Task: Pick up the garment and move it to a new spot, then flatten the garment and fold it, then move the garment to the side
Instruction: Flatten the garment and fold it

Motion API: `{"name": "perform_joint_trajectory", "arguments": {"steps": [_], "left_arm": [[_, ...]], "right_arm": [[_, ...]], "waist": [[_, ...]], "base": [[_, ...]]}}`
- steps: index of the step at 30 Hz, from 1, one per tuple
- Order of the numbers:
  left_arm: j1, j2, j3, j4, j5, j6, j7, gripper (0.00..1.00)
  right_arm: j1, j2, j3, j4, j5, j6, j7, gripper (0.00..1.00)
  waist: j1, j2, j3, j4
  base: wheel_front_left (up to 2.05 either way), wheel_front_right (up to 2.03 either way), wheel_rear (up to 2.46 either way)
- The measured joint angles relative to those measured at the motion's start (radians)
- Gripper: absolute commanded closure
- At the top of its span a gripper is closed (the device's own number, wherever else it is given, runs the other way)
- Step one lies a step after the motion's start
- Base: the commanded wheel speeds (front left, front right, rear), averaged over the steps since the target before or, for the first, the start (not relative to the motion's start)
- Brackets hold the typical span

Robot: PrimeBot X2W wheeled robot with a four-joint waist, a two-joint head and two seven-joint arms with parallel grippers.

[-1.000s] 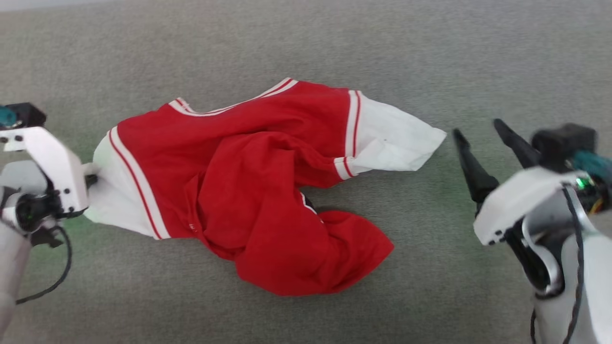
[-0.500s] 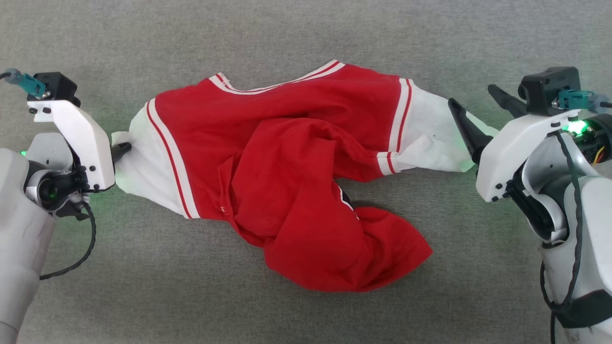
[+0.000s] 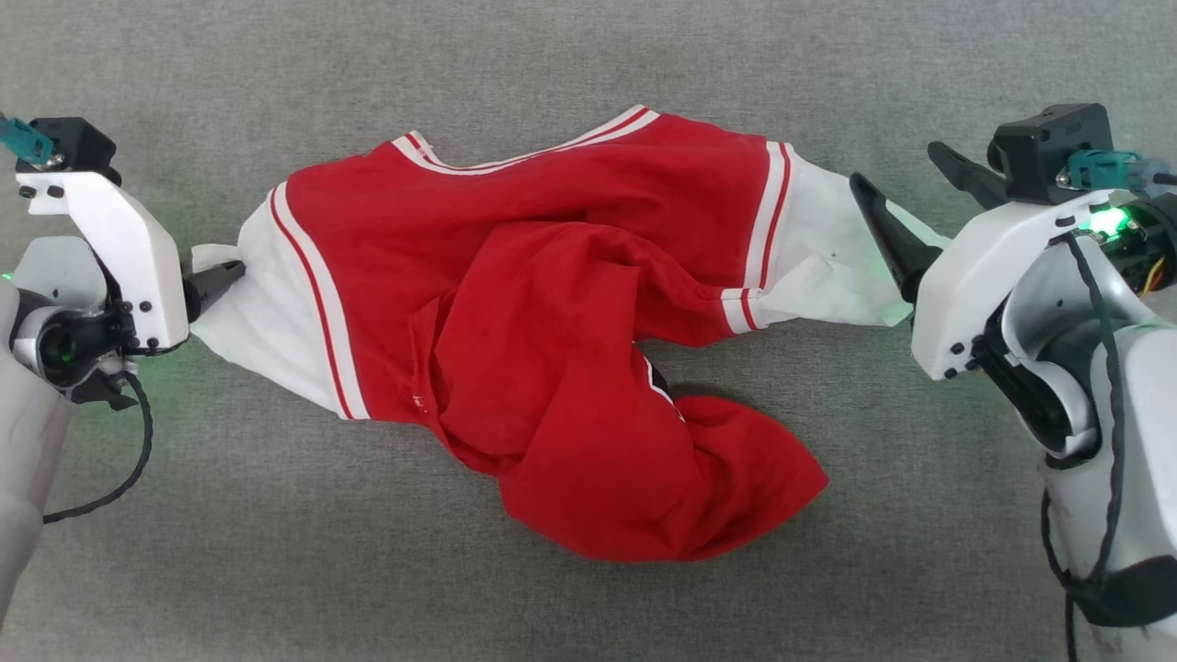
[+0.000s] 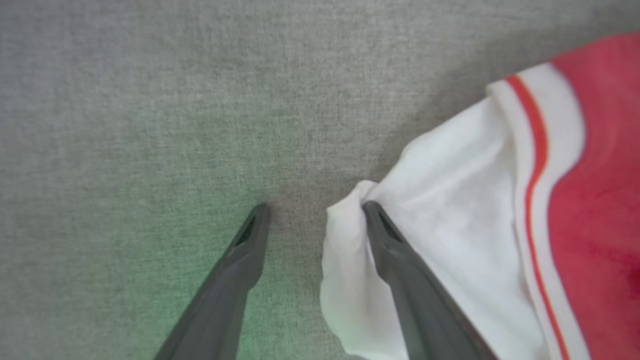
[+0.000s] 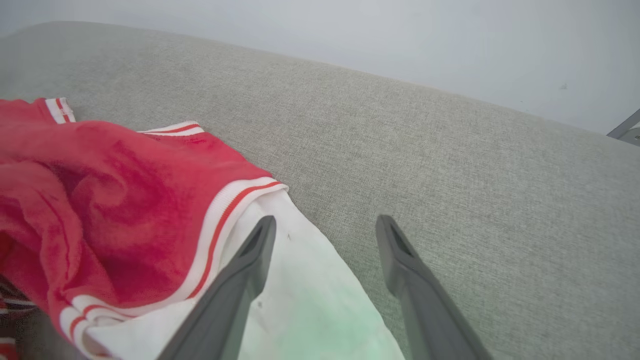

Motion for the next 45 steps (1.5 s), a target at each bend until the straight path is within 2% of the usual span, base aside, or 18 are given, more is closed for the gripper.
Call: {"name": "perform_joint_trajectory", "arguments": {"steps": [3, 4, 5, 10, 14, 22, 25, 26, 27, 31, 38, 45], "left_arm": [[-0.015, -0.007, -0.009, 0.027, 0.002, 0.0, 0.018, 0.0], [-0.02, -0.009, -0.013, 0.034, 0.002, 0.0, 0.026, 0.73], [-0.023, -0.01, -0.017, 0.036, 0.003, 0.0, 0.031, 1.0], [-0.038, -0.023, -0.02, 0.065, -0.001, 0.005, 0.034, 1.0], [-0.049, -0.03, -0.037, 0.067, 0.0, 0.005, 0.025, 1.0], [-0.068, -0.046, -0.079, 0.049, -0.01, 0.005, 0.01, 1.0], [-0.069, -0.051, -0.094, 0.05, -0.019, 0.006, 0.0, 1.0], [-0.069, -0.053, -0.099, 0.051, -0.022, 0.007, -0.002, 1.0], [-0.068, -0.054, -0.104, 0.053, -0.027, 0.008, -0.004, 1.0], [-0.054, -0.065, -0.117, 0.062, -0.054, 0.007, -0.016, 1.0], [-0.037, -0.067, -0.134, 0.072, -0.067, 0.004, -0.032, 1.0], [-0.082, -0.038, -0.135, 0.015, -0.059, 0.004, -0.041, 1.0]], "right_arm": [[0.01, -0.01, 0.0, -0.029, 0.008, 0.0, 0.052, 0.0], [0.017, -0.011, -0.004, -0.035, 0.011, 0.0, 0.073, 0.0], [0.025, -0.016, -0.004, -0.043, 0.012, 0.0, 0.097, 0.0], [0.057, -0.028, -0.025, -0.058, 0.03, 0.0, 0.214, 0.0], [0.053, -0.029, -0.036, -0.047, 0.036, 0.0, 0.26, 0.0], [-0.045, -0.04, 0.006, 0.114, 0.047, 0.0, 0.331, 0.0], [-0.093, -0.039, 0.039, 0.189, 0.062, -0.001, 0.396, 0.0], [-0.11, -0.042, 0.057, 0.209, 0.067, -0.001, 0.43, 0.57], [-0.124, -0.05, 0.085, 0.217, 0.074, -0.005, 0.467, 1.0], [-0.125, -0.06, 0.114, 0.24, 0.15, -0.005, 0.541, 1.0], [-0.081, -0.067, 0.09, 0.205, 0.263, -0.003, 0.529, 1.0], [-0.116, -0.071, 0.035, 0.136, 0.32, -0.003, 0.471, 1.0]], "waist": [[0.0, 0.0, 0.003, -0.007], [0.0, 0.0, 0.004, -0.009], [0.0, 0.0, 0.005, -0.01], [-0.0001, 0.0, 0.013, -0.012], [0.0, 0.0, 0.021, -0.006], [0.0, 0.0, 0.034, 0.021], [0.0, 0.0, 0.029, 0.028], [0.0, 0.0, 0.024, 0.029], [0.0, 0.0, 0.019, 0.031], [0.0, 0.0, -0.014, 0.036], [0.0, -0.0001, -0.103, 0.042], [0.0, -0.0001, -0.217, 0.038]], "base": [[0.0, 0.0, 0.0], [0.0, 0.0, 0.0], [0.0, 0.0, 0.0], [0.0, 0.0, 0.0], [0.0, 0.0, 0.0], [0.0, 0.0, 0.0], [0.0, 0.0, 0.0], [0.0, 0.0, 0.0], [0.0, 0.0, 0.0], [0.0, 0.0, 0.0], [0.0, 0.0, 0.0], [0.0, 0.0, 0.0]]}}
